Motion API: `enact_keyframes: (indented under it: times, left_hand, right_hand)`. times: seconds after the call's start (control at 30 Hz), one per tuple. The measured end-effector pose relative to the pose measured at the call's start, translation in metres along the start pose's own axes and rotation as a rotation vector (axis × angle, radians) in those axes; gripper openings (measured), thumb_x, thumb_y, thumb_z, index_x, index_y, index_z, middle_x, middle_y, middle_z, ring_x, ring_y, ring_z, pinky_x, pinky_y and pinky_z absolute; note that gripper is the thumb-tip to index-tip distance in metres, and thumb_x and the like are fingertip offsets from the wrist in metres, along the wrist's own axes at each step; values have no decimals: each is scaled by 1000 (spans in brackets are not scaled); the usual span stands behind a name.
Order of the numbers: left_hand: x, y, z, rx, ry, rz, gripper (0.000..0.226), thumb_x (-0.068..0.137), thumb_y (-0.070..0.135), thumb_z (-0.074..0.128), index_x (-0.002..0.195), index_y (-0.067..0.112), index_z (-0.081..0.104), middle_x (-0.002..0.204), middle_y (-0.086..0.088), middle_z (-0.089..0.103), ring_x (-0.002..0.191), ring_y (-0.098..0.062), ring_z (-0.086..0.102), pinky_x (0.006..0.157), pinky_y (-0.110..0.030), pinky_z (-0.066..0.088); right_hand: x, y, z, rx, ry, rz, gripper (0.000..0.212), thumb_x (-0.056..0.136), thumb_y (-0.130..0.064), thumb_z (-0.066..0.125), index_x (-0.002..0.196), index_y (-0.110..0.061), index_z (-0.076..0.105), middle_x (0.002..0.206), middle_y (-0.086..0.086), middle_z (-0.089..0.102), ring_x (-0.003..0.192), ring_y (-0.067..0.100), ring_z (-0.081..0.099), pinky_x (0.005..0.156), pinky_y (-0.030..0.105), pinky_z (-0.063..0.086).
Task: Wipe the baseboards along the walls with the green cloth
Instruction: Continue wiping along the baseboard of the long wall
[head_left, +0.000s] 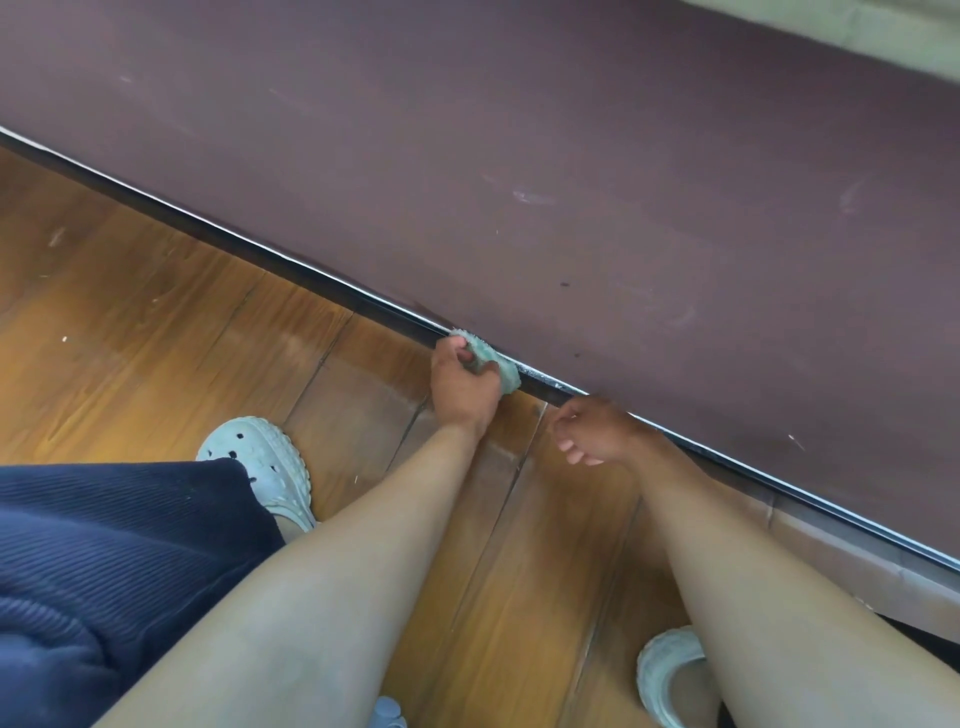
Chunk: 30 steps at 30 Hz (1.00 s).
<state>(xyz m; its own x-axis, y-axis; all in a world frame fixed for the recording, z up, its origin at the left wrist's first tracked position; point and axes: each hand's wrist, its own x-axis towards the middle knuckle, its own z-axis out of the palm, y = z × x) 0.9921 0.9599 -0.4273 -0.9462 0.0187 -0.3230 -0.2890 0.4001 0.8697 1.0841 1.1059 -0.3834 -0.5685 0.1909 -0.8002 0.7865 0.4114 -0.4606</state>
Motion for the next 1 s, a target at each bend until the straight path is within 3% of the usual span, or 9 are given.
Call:
enact_keyframes:
  times: [0.17,0.33,0.43,0.57,0.67,0.73,0.8,0.87,1.0]
  left_hand:
    - [-22,-10,21,92,-103,92,33,83,3,74,112,5,59,100,-2,55,86,-13,53,71,-2,38]
    - [-17,-6,27,109,-131,46,33,82,10,80,107,9,59,91,0,56,84,-15,57,83,-26,50]
    - [-7,-2,26,91,-75,-13,22,81,4,77,91,15,61,88,-2,64,85,-21,66,87,-29,54]
    - [14,5,19,-33,79,-118,18,83,-6,69,81,11,66,87,-7,67,85,-20,64,90,-23,56]
    - [31,0,10,-63,204,-202,25,82,1,70,66,18,61,87,-14,74,89,-28,72,95,-36,58]
    - [29,1,9,-81,184,-229,27,82,3,72,64,19,59,92,-16,76,85,-25,70,95,-36,57]
    - [16,5,12,-102,125,-228,12,81,6,76,79,15,67,92,-9,74,86,-21,69,94,-32,57]
    - [2,4,18,-117,52,-203,21,79,12,80,97,12,70,94,-4,72,87,-20,70,92,-32,58]
    - [-6,-1,26,-38,-68,-181,23,71,21,83,85,24,65,96,-7,76,88,-24,74,87,-40,61]
  right_hand:
    - [0,10,3,-25,-43,38,13,95,-22,51,103,-17,61,88,5,66,75,22,66,65,25,47]
    - [-3,7,-4,-24,7,10,17,93,-19,51,103,-13,64,87,6,68,73,23,67,64,26,48]
    - [-5,5,-3,-22,-3,6,17,92,-18,51,101,-13,64,86,6,68,72,22,67,64,26,48]
    - [-7,3,-3,-25,-5,-18,23,93,-17,50,105,-7,66,88,9,69,73,24,66,68,29,49]
    - [-8,8,-5,-21,-8,-16,23,94,-18,48,106,-9,65,91,8,69,74,22,67,70,30,51]
    - [-8,13,-7,-24,-6,3,20,95,-20,48,106,-13,63,96,9,71,75,22,69,73,31,53]
    - [-7,17,-9,-26,5,21,21,95,-20,48,105,-10,64,100,12,72,76,23,70,73,31,53]
    - [-5,13,-9,-28,17,21,25,92,-17,48,103,-5,66,99,17,73,76,27,71,69,31,52]
    - [-5,-6,-7,-43,-1,-11,27,91,-18,49,102,0,67,96,19,74,79,33,72,62,27,49]
